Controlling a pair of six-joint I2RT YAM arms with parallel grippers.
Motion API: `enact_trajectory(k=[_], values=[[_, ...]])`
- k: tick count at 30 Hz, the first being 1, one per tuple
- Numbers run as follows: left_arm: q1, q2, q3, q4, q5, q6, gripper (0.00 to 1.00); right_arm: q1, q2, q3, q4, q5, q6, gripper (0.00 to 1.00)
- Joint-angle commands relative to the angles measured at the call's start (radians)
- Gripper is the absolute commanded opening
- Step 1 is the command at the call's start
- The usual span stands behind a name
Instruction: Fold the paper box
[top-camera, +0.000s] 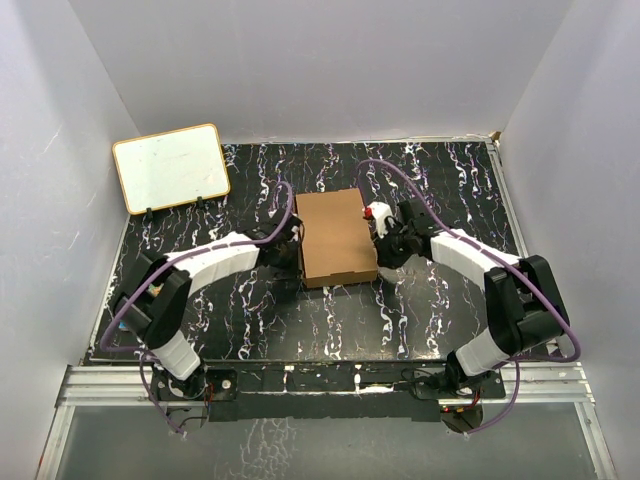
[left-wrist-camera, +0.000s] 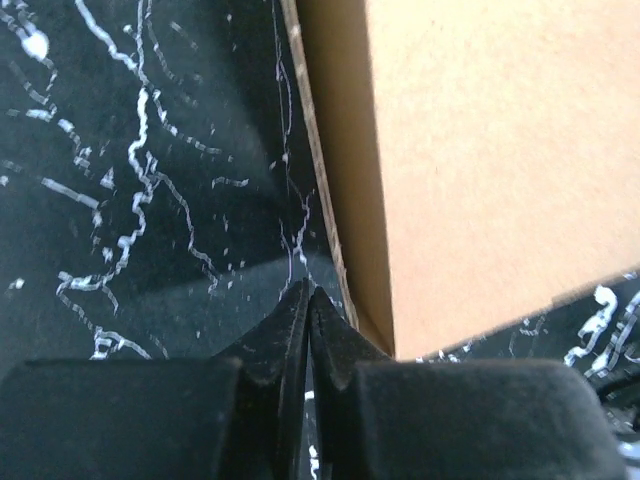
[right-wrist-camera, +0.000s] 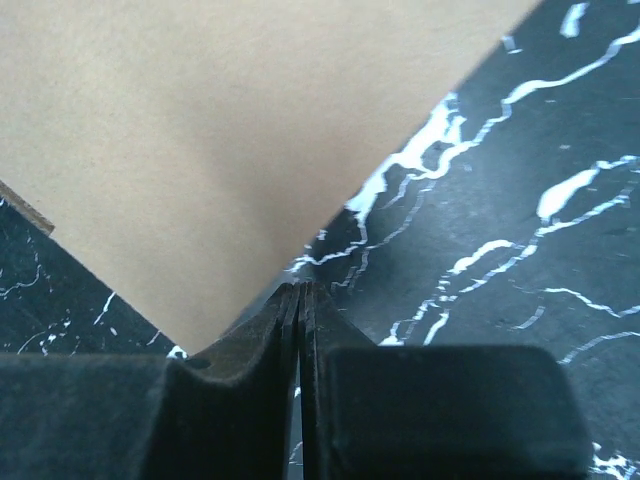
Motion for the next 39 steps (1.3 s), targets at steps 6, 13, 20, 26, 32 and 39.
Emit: enact_trajectory(k=[6, 13, 20, 26, 32, 39], values=[[0.075, -0.186, -0.125, 0.014, 0.110, -0.054, 0.00, -0.068, -0.055, -0.001, 0.080, -0.033, 0.033, 0.10], [0.029, -0.172, -0.106, 0.064, 0.160, -0.093, 0.00, -0.030, -0.062, -0.010, 0.040, -0.027, 0.030, 0.08], [-0.089, 0.018, 0.138, 0.048, 0.162, -0.107, 0.00, 0.151, -0.047, 0.025, 0.008, 0.004, 0.064, 0.08], [-0.094, -0.051, 0.103, -0.021, 0.097, -0.090, 0.00, 0.142, -0.079, 0.043, -0.021, 0.082, 0.077, 0.08], [-0.039, -0.193, -0.002, -0.077, 0.089, -0.012, 0.02, -0.004, -0.118, 0.029, -0.005, 0.070, 0.036, 0.10], [0.208, -0.165, 0.029, 0.043, 0.184, 0.209, 0.12, -0.081, -0.004, 0.162, 0.062, 0.094, 0.003, 0.10]])
